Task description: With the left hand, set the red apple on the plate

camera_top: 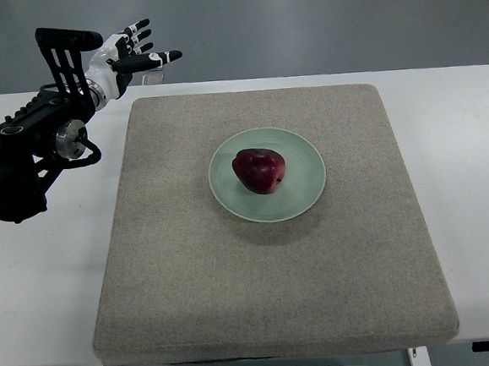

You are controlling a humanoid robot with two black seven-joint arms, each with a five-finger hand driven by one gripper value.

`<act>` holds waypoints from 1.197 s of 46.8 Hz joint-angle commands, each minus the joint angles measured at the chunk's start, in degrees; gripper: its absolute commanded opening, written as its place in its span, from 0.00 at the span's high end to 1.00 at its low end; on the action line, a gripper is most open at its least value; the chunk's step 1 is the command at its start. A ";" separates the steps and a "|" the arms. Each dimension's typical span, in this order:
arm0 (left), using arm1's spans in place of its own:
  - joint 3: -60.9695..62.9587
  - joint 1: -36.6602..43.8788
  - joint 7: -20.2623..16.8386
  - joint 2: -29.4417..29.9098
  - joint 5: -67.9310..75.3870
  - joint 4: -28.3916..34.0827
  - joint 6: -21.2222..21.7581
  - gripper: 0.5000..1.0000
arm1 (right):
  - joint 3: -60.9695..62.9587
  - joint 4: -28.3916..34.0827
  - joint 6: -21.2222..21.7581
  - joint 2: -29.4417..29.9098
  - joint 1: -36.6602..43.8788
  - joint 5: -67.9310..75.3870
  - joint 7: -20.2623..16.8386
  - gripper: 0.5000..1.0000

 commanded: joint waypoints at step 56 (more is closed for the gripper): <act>-17.07 2.09 -2.41 -5.55 -4.65 4.48 -0.55 0.01 | 0.00 0.00 0.00 0.00 0.00 0.00 0.00 0.07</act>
